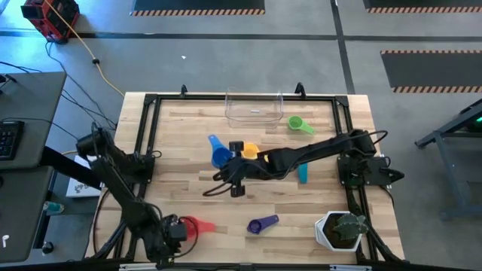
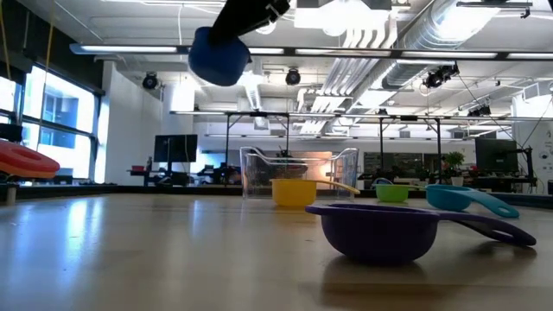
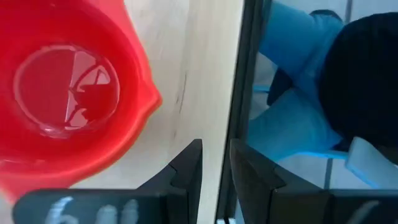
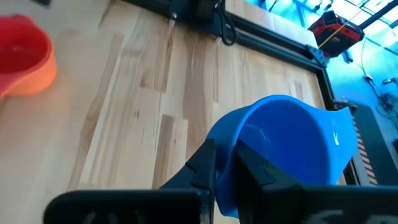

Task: Nest measuring cups in basket
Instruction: Stack the blue measuring cup into the red measuring cup

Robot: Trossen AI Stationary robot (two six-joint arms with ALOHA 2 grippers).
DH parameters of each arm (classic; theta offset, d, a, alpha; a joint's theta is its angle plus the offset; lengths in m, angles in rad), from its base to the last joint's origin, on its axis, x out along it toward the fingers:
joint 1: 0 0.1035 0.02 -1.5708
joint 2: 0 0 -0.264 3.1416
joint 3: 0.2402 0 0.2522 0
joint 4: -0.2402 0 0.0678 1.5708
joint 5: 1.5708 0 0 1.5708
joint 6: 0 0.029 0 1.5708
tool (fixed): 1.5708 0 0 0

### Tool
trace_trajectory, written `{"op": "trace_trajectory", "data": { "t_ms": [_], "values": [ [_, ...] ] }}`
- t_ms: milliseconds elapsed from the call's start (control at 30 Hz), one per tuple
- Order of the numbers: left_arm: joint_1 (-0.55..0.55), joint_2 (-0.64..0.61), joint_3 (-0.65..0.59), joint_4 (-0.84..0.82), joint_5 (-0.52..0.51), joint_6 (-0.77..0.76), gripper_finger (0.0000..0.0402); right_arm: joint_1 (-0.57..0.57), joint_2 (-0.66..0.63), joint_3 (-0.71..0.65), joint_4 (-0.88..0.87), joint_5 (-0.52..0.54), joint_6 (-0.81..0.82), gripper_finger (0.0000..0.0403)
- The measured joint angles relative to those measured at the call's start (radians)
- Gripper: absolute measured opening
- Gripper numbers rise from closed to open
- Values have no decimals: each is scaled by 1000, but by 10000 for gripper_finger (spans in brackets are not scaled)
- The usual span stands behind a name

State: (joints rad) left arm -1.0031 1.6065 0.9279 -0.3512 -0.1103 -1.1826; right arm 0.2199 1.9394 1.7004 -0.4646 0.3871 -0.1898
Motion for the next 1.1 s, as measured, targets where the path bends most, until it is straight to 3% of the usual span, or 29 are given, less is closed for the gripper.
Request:
{"op": "trace_trajectory", "data": {
  "t_ms": [500,1100],
  "values": [
    [109,69,0,-32,-14,19,74,-18,-5,0,-6,-29,-13,16],
    [420,69,0,-34,-60,254,74,-45,-5,0,-38,-28,-11,16]
  ]
}}
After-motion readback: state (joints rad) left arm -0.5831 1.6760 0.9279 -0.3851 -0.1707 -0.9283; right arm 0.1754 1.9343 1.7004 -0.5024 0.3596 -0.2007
